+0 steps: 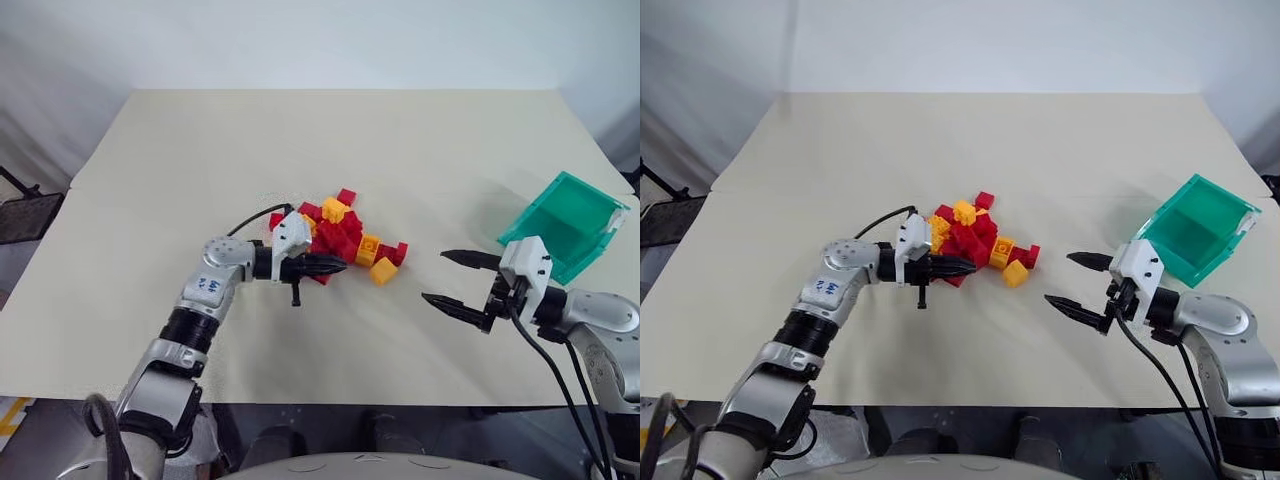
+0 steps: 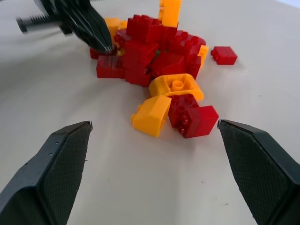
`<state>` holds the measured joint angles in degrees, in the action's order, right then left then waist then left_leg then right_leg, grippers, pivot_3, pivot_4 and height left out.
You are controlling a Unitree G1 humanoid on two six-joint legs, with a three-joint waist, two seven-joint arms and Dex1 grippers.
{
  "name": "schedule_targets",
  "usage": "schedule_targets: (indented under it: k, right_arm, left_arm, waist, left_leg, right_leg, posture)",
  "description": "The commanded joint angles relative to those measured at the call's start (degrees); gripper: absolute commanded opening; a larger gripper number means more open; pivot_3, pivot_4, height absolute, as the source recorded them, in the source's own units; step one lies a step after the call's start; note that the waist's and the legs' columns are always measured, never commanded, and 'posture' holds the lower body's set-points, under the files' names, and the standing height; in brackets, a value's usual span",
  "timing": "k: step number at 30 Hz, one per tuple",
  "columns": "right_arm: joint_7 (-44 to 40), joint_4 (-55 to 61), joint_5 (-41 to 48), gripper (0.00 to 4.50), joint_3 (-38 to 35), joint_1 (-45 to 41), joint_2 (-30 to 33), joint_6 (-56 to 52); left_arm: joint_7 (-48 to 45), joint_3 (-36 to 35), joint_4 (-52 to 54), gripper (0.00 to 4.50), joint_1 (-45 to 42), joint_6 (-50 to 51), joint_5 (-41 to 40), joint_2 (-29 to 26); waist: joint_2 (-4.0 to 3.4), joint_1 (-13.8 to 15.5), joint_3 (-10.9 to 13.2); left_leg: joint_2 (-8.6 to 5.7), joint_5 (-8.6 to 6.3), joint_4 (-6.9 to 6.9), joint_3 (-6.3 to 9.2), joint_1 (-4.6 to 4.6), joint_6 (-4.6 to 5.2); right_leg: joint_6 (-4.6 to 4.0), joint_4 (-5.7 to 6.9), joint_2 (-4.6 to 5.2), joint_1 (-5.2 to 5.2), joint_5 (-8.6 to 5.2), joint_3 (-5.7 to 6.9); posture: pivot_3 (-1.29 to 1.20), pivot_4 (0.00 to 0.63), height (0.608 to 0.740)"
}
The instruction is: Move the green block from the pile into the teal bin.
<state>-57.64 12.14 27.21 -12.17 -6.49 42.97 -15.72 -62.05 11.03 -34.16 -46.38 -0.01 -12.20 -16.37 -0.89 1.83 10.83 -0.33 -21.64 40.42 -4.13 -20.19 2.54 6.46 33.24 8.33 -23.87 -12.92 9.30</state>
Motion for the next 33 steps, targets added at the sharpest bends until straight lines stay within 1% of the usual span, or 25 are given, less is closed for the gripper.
schedule_targets:
  k: [1,4,7,12,17,20,24,28,33]
  right_arm:
    - [1.7,3.6,1.6,4.50,-2.4,1.8,-0.4,-0.3]
    - [2.3,4.2,1.6,4.50,-2.7,2.3,-0.5,-0.5]
    - [2.7,3.9,1.5,4.50,-2.4,2.1,-0.4,-0.3]
    - [3.0,2.6,1.2,4.50,-1.6,0.4,-0.5,-0.1]
    - [2.7,1.5,0.9,4.50,-0.8,-1.2,-0.6,0.2]
    - [2.4,0.8,0.9,4.50,-0.7,-1.7,-0.5,0.3]
    - [1.8,-0.5,0.5,4.50,-0.1,-3.0,-0.3,0.7]
    - [1.5,-1.2,0.3,4.50,0.1,-4.0,-0.3,0.7]
    - [1.1,-1.4,0.1,4.50,-0.3,-4.2,-0.1,0.7]
  left_arm:
    - [5.8,-3.4,-9.6,0.04,-6.2,-5.8,1.6,2.4]
    - [9.1,-6.3,-15.2,0.04,-9.5,-8.1,1.2,3.6]
    - [9.6,-7.2,-18.9,0.04,-11.0,-8.6,2.2,3.4]
    - [10.5,-8.7,-21.6,0.04,-11.4,-9.5,3.1,1.9]
    - [11.0,-9.8,-22.0,0.04,-11.3,-8.8,3.8,0.7]
    - [7.9,-9.4,-19.6,0.04,-9.0,-7.8,3.6,0.0]
    - [2.4,-6.8,-13.5,0.04,-4.6,-4.6,3.6,1.0]
    - [0.4,-5.7,-6.6,0.04,-1.6,0.0,2.9,1.5]
    - [-1.9,-4.2,2.9,0.04,2.7,5.2,1.8,0.7]
  waist:
    - [0.05,0.1,0.0]
    - [0.09,-0.1,0.1]
    - [0.09,-0.4,0.1]
    - [0.11,-0.4,0.1]
    - [0.12,-0.2,0.1]
    - [0.11,-0.3,0.1]
    - [0.12,-0.3,0.1]
    - [0.11,-0.3,0.1]
    - [0.11,-0.4,0.1]
  left_leg:
    - [0.00,-0.01,0.01,0.01,-0.02,0.01]
    - [-0.01,-0.04,0.01,0.00,-0.02,0.06]
    - [-0.01,-0.06,-0.02,-0.02,-0.04,0.11]
    - [-0.02,-0.07,-0.03,-0.06,-0.04,0.12]
    - [-0.02,-0.06,-0.03,-0.05,-0.02,0.13]
    - [-0.02,-0.06,-0.03,-0.05,-0.05,0.14]
    - [-0.02,-0.07,-0.03,-0.06,-0.06,0.15]
    - [-0.03,-0.07,-0.01,-0.07,-0.02,0.15]
    - [-0.01,-0.07,-0.01,-0.08,0.01,0.14]
  right_leg:
    - [0.01,-0.04,0.01,0.00,0.02,-0.01]
    - [0.06,-0.08,0.03,0.00,0.05,-0.02]
    - [0.10,-0.16,0.02,0.00,0.08,0.00]
    - [0.13,-0.19,0.02,0.00,0.09,-0.01]
    - [0.14,-0.19,0.02,0.00,0.11,-0.03]
    - [0.16,-0.22,0.02,0.00,0.12,-0.02]
    - [0.16,-0.25,0.01,0.00,0.12,-0.01]
    - [0.19,-0.25,0.02,0.06,0.14,-0.03]
    - [0.19,-0.24,0.01,0.06,0.14,-0.07]
  posture:
    - [0.00,0.150,0.740]
    - [0.00,0.150,0.740]
    - [0.00,0.150,0.740]
    - [0.00,0.150,0.740]
    - [0.00,0.150,0.740]
    - [0.00,0.150,0.740]
    - [0.00,0.150,0.740]
    - [0.00,0.150,0.740]
    - [0.00,0.150,0.740]
